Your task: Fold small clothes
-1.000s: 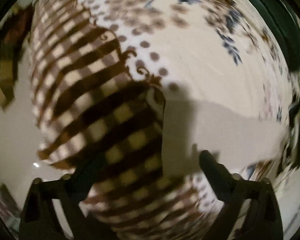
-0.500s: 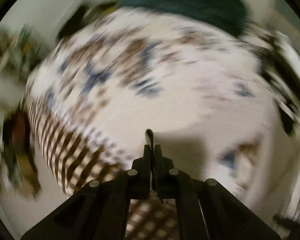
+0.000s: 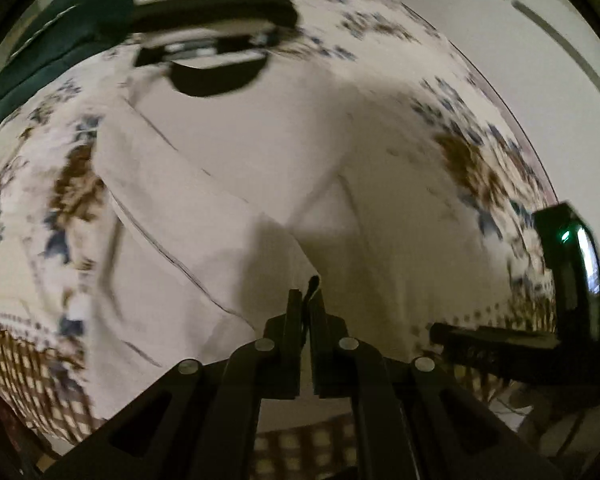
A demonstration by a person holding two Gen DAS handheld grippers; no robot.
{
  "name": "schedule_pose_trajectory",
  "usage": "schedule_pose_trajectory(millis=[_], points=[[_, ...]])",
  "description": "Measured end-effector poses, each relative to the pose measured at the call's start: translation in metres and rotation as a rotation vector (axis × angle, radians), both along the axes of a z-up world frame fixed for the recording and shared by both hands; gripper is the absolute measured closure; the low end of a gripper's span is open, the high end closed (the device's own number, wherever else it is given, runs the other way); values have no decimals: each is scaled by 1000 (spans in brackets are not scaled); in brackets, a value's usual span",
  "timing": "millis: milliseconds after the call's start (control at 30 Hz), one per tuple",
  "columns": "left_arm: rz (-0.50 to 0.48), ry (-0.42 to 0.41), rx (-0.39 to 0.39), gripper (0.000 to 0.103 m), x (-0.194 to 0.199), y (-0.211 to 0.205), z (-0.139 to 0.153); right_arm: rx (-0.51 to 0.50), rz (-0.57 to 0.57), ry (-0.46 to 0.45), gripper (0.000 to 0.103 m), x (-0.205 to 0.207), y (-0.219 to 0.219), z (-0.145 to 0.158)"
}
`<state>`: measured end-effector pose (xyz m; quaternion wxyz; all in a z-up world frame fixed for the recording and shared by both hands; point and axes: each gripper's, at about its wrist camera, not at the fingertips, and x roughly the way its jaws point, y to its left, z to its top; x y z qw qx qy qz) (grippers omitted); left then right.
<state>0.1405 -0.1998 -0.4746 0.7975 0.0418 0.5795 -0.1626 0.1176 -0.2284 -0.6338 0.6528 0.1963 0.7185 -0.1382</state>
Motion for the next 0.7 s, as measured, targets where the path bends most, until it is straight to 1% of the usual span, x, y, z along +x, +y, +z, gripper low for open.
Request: schedule_pose_trajectory(millis=[67, 100, 133, 167, 200, 233, 267, 300, 333, 367, 400, 467, 533, 567, 600, 633, 667, 700], points=[[-38, 21, 0, 97, -6, -14, -10, 9, -33, 14, 39, -16, -26, 1], [-49, 27, 11, 97, -9, -18, -10, 18, -50, 21, 39, -25, -40, 2], [-53, 33, 26, 97, -8, -24, -8, 26, -59, 23, 39, -28, -64, 10], [-50, 44, 25, 97, -7, -22, -13, 40, -73, 21, 39, -34, -76, 13], [-43, 47, 17, 93, -8, -23, -10, 52, -81, 19, 39, -35, -66, 8], [-29, 49, 7, 81, -6, -19, -12, 62, -85, 18, 39, -37, -77, 13], [-15, 42, -10, 75, -3, -12, -13, 75, -90, 11, 39, -34, -94, 20], [12, 14, -10, 63, 2, -4, -11, 92, -93, 1, 39, -38, -103, 23], [25, -1, -7, 38, 7, -1, -13, 110, -95, -7, 39, -36, -104, 25], [47, -14, 0, 24, 18, 10, -11, 142, -100, -22, 39, -29, -116, 37], [64, -19, 5, 12, 25, 16, -11, 167, -100, -38, 39, -25, -114, 40], [143, -49, 18, 12, 44, 45, -9, 221, -77, -76, 39, -14, -107, 46], [189, -55, 32, 12, 53, 69, -10, 258, -23, -114, 39, -1, -97, 52], [219, -58, 43, 12, 58, 86, -11, 267, 4, -125, 39, 2, -91, 50], [239, -59, 51, 12, 60, 97, -13, 274, 28, -132, 39, -4, -82, 43], [266, -58, 66, 12, 61, 116, -15, 284, 46, -136, 39, 1, -72, 43], [283, -58, 82, 12, 61, 126, -17, 300, 63, -138, 39, 5, -66, 43], [302, -57, 100, 12, 59, 138, -19, 314, 74, -132, 39, 10, -62, 35]])
